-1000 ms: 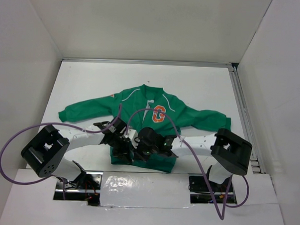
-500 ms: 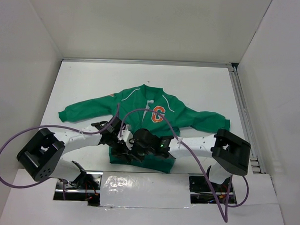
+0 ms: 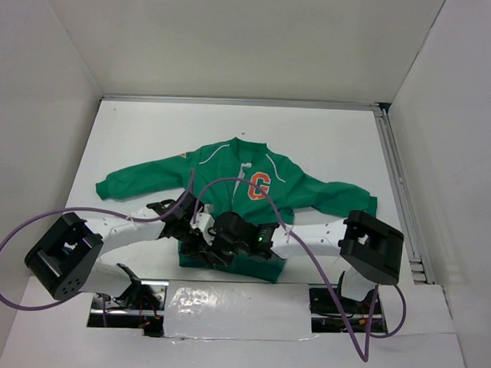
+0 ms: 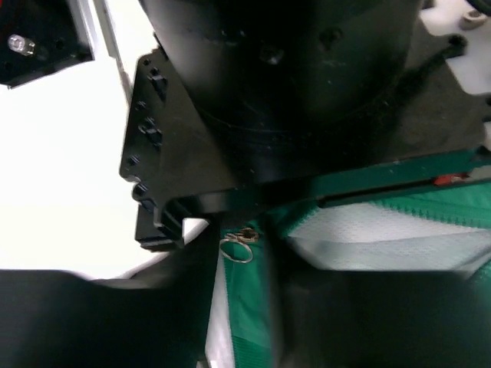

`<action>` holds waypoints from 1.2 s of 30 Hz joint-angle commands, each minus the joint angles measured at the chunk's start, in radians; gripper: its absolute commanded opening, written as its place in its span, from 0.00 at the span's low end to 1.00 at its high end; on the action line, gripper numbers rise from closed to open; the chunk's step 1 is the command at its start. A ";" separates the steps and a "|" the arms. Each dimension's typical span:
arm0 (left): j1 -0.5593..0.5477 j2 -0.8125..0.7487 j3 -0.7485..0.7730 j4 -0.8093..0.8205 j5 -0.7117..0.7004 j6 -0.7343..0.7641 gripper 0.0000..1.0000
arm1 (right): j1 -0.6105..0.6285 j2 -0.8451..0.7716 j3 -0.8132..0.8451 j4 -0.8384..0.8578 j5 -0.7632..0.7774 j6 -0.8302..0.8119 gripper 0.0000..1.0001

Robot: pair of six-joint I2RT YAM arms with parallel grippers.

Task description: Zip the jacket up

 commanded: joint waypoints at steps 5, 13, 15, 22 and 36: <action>-0.006 -0.008 0.009 0.034 0.024 -0.012 0.00 | 0.020 -0.102 -0.035 -0.032 0.064 0.045 0.44; -0.005 -0.034 -0.001 0.043 0.009 -0.067 0.00 | 0.078 -0.119 -0.075 -0.049 0.181 0.129 0.46; -0.005 -0.039 -0.003 0.043 0.008 -0.075 0.00 | 0.110 -0.098 -0.064 -0.058 0.261 0.163 0.49; -0.006 -0.083 -0.029 0.067 0.020 -0.087 0.00 | 0.145 -0.004 -0.017 -0.046 0.448 0.278 0.54; -0.009 -0.071 -0.035 0.071 0.015 -0.084 0.00 | 0.170 0.048 0.023 -0.058 0.562 0.388 0.31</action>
